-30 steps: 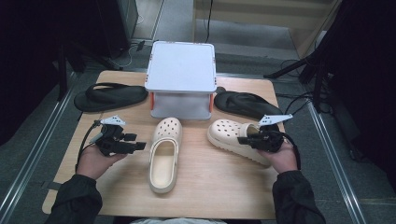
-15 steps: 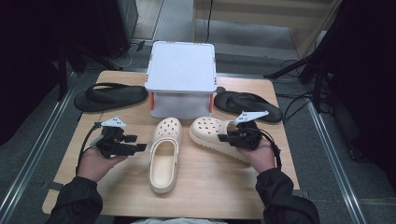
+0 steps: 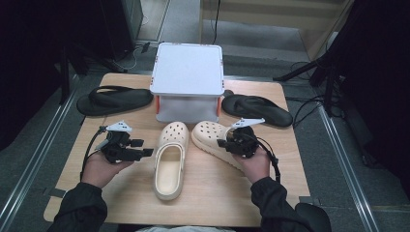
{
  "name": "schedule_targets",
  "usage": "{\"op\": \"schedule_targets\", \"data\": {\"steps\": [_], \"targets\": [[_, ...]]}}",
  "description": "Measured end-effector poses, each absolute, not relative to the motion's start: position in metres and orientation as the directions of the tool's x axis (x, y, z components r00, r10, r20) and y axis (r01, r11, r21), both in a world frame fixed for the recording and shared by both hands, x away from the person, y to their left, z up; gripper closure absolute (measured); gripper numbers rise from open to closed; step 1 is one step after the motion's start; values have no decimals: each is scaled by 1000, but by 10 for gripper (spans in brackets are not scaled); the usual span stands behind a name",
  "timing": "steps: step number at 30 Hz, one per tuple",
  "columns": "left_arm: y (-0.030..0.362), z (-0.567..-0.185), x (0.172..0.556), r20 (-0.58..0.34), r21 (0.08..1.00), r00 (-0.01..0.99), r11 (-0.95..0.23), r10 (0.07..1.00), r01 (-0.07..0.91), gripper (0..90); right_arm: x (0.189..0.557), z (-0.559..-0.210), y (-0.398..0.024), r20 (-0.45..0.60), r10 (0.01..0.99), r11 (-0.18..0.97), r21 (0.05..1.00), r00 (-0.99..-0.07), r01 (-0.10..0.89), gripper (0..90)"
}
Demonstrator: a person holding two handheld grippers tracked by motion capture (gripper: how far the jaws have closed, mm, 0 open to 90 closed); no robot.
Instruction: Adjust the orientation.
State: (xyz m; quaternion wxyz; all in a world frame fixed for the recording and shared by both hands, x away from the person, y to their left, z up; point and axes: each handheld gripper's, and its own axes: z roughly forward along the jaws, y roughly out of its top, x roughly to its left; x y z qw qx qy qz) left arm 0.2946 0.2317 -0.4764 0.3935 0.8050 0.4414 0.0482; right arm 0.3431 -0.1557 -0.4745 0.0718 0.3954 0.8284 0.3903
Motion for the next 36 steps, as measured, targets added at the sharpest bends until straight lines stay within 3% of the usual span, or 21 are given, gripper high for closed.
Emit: {"op": "schedule_targets", "data": {"steps": [10,17,20,25,31,36], "targets": [[231,-477,295,-269,675,608,-304,747,672,390,339,-479,-144,230,748,307,712,-623,631,767],[229,-477,295,-272,670,612,-310,743,674,390,337,-481,-139,217,754,313,711,-620,629,753],[230,-477,296,-274,671,610,-306,744,675,391,337,-479,-142,231,743,304,719,-627,625,666],[230,-476,297,-276,673,611,-305,742,674,400,335,-471,-150,245,724,313,716,-645,624,611],[229,-476,299,-271,666,608,-311,746,678,430,329,-458,-169,269,693,290,745,-669,601,630],[228,-475,302,-277,656,603,-311,748,687,489,323,-450,-185,195,685,327,779,-702,535,721]]}}
